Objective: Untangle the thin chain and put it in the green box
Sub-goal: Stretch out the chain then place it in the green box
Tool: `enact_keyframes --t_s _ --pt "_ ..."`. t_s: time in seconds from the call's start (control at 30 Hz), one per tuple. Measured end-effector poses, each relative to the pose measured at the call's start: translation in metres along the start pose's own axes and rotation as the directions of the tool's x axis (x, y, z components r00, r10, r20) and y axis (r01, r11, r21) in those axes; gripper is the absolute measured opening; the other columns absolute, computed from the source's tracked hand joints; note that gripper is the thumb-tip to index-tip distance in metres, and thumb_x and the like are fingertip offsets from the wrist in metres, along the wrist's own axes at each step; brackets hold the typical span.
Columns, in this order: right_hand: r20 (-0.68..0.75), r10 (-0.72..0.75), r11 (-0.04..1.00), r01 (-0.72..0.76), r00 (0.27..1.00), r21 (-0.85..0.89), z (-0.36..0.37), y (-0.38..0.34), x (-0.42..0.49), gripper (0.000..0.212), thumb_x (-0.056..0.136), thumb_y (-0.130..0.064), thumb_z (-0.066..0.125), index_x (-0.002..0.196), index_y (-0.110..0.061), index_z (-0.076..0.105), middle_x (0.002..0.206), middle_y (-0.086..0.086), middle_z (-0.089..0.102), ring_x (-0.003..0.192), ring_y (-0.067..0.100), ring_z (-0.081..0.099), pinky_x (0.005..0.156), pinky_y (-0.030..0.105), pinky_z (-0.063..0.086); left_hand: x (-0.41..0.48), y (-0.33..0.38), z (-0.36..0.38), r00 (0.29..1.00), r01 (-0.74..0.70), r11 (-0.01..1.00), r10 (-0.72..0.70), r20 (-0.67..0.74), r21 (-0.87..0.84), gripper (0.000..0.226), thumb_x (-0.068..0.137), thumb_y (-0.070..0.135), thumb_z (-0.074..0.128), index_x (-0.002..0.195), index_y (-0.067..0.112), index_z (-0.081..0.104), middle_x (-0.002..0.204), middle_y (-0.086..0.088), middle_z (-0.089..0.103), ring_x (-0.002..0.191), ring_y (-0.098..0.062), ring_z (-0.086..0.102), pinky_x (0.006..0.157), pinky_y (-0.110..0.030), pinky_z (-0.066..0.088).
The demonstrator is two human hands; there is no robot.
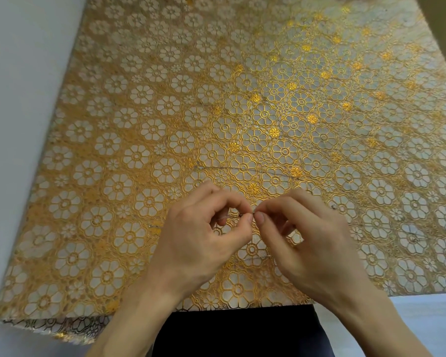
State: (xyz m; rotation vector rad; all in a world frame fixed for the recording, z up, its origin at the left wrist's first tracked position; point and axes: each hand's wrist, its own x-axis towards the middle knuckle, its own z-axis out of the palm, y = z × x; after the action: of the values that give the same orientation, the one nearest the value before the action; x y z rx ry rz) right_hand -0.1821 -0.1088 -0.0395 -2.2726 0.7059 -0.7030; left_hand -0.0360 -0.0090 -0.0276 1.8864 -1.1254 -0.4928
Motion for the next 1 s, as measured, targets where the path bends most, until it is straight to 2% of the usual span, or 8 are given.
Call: enact_keyframes --t_s 0.17,0.33,0.43,0.53,0.7,0.83,1.0 --pt "-0.014 -0.068 0.994 0.066 0.998 -0.092 0.0047 -0.0002 0.0005 0.015 0.096 -0.024 0.058 0.091 -0.014 0.068 0.087 -0.006 0.059 0.066 0.002 0.054 0.06 0.022 0.048 0.0001 -0.0004 -0.0007 1.0 0.009 1.0 -0.009 0.018 -0.016 0.006 0.077 0.028 0.076 0.081 0.031 0.074 0.071 0.007 0.051 0.064 -0.005 0.049 0.059 -0.005 0.031" --pt "-0.039 -0.073 0.994 0.07 0.997 -0.079 0.0065 0.0003 0.0004 0.018 0.095 -0.024 0.057 0.089 -0.013 0.069 0.085 -0.004 0.059 0.063 0.005 0.055 0.056 0.029 0.052 0.0002 -0.0001 0.0007 0.999 0.029 1.0 -0.029 0.023 -0.003 0.004 0.076 0.03 0.075 0.078 0.032 0.073 0.068 0.007 0.05 0.061 -0.004 0.048 0.057 -0.006 0.031" --pt "-0.061 -0.063 0.995 0.058 0.996 -0.087 0.0077 -0.0002 -0.0003 0.017 0.095 -0.023 0.057 0.086 -0.012 0.068 0.084 -0.003 0.06 0.063 0.005 0.054 0.055 0.028 0.052 0.0008 -0.0012 0.0013 0.993 0.12 0.986 -0.117 0.034 -0.114 0.004 0.075 0.035 0.073 0.076 0.031 0.072 0.068 0.012 0.051 0.06 -0.005 0.048 0.057 -0.008 0.034" --pt "-0.071 -0.007 1.0 0.008 0.997 0.006 0.0058 0.0006 -0.0003 0.013 0.092 -0.021 0.061 0.085 -0.014 0.069 0.085 -0.006 0.061 0.067 0.003 0.057 0.056 0.023 0.051 0.0016 -0.0048 -0.0008 0.982 0.181 0.964 -0.166 0.089 -0.195 0.011 0.075 0.044 0.072 0.082 0.035 0.072 0.068 0.014 0.05 0.059 -0.003 0.046 0.057 -0.011 0.036" --pt "-0.051 0.083 0.987 -0.075 0.995 0.139 0.0013 -0.0029 -0.0001 0.002 0.088 -0.018 0.072 0.088 -0.018 0.074 0.082 -0.009 0.064 0.07 0.01 0.063 0.055 0.022 0.051 0.0014 -0.0064 -0.0017 0.968 0.242 0.933 -0.215 0.127 -0.267 0.006 0.076 0.036 0.072 0.079 0.03 0.074 0.063 0.018 0.051 0.057 -0.001 0.045 0.056 -0.011 0.036" --pt "-0.039 0.053 0.994 -0.049 0.998 0.099 0.0023 -0.0023 -0.0011 0.005 0.09 -0.022 0.072 0.09 -0.019 0.076 0.083 -0.009 0.065 0.067 0.009 0.062 0.054 0.028 0.052 0.003 -0.0066 -0.0002 0.967 0.249 0.93 -0.221 0.13 -0.271 0.008 0.076 0.035 0.071 0.08 0.029 0.073 0.065 0.019 0.052 0.059 -0.001 0.045 0.056 -0.013 0.038" --pt "-0.052 0.006 1.0 -0.006 0.999 -0.01 0.0038 0.0013 -0.0041 0.007 0.092 -0.026 0.07 0.095 -0.022 0.075 0.087 -0.01 0.064 0.061 0.008 0.06 0.052 0.03 0.052 0.0023 -0.0055 0.0007 0.973 0.225 0.955 -0.208 0.105 -0.193 0.012 0.073 0.043 0.071 0.08 0.033 0.072 0.065 0.016 0.049 0.058 -0.003 0.045 0.056 -0.013 0.036"
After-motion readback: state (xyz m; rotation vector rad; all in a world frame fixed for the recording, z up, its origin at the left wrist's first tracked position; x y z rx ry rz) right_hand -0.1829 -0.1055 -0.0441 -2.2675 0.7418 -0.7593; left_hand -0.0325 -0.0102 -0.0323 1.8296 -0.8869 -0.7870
